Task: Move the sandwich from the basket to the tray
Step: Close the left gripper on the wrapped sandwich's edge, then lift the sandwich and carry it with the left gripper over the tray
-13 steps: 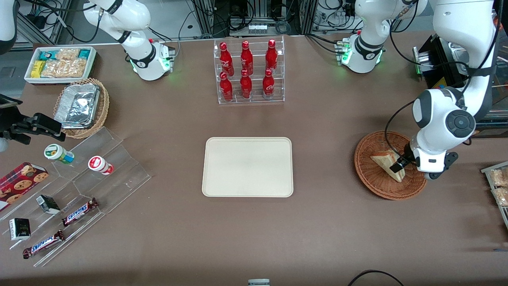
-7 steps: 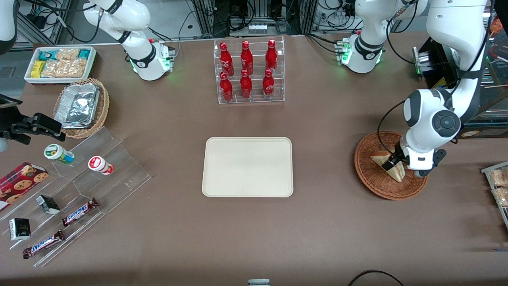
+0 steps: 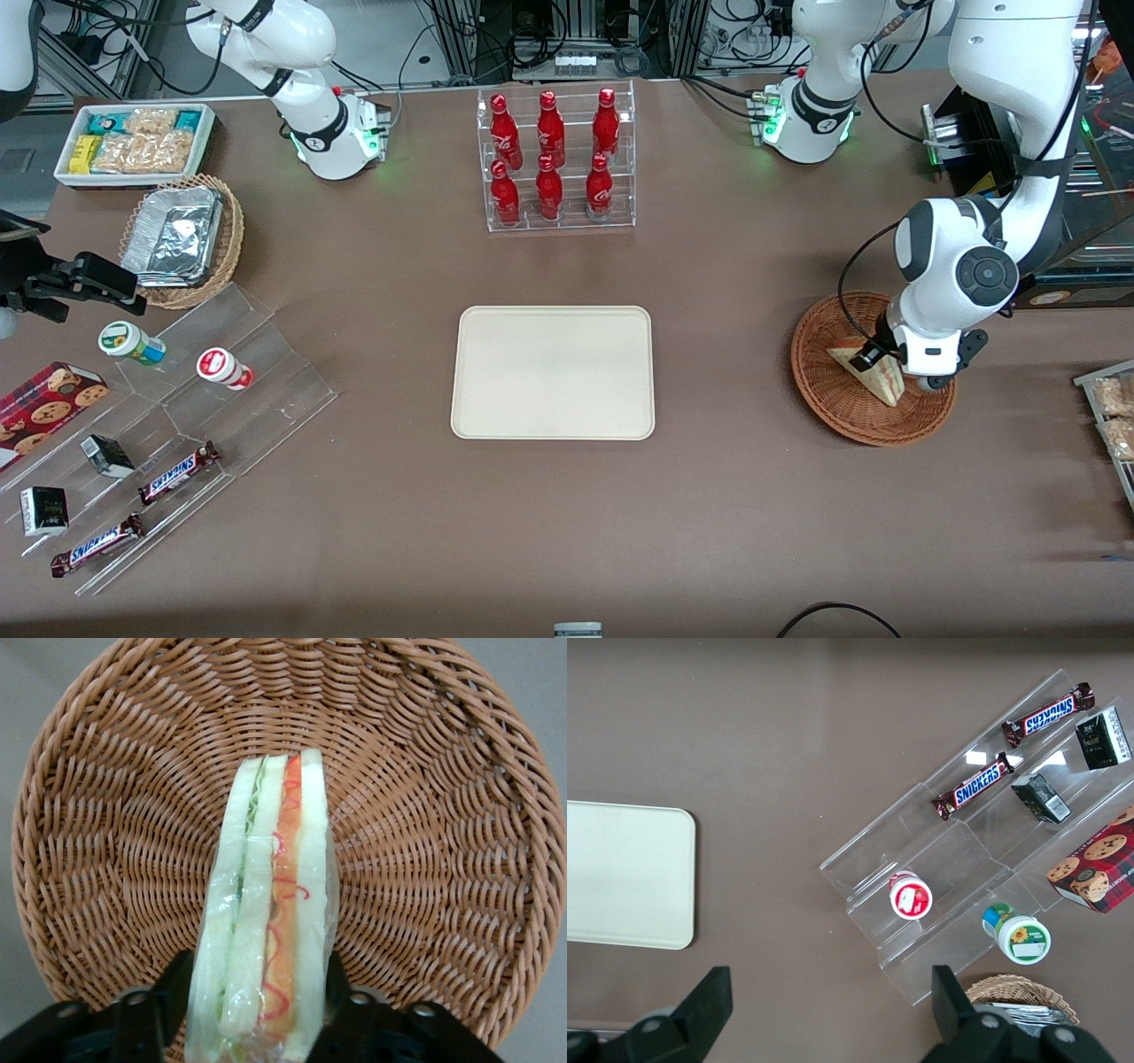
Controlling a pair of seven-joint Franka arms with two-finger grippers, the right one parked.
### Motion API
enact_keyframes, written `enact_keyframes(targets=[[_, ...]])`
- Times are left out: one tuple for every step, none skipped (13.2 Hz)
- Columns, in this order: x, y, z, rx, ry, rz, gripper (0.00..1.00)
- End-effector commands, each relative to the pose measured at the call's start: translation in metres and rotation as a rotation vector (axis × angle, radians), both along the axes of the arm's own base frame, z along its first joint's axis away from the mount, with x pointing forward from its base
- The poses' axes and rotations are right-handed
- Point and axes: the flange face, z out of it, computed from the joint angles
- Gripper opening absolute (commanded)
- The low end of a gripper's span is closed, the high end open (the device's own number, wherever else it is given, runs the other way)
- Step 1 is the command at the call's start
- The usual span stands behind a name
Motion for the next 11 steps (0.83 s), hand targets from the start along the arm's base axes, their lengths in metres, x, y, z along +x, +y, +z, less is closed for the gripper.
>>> enact_keyframes(targets=[[0.007,-0.005,0.018,0.009,-0.007,-0.016,0.06],[0.013,-0.010,0.031,0.014,0.006,-0.024,0.06],[0.018,-0.019,0.050,0.020,0.020,-0.043,0.06],[0.023,-0.027,0.069,0.032,0.039,-0.059,0.06],[0.027,-0.042,0.091,0.040,0.054,-0.082,0.06],[0.033,-0.063,0.111,0.044,0.060,-0.105,0.06],[0.037,-0.088,0.127,0.048,0.060,-0.135,0.06],[0.038,-0.115,0.138,0.045,0.050,-0.172,0.06],[0.036,-0.141,0.148,0.041,0.030,-0.217,0.06],[0.030,-0.170,0.152,0.040,0.022,-0.274,0.08],[0.023,-0.198,0.151,0.041,0.016,-0.326,0.10]])
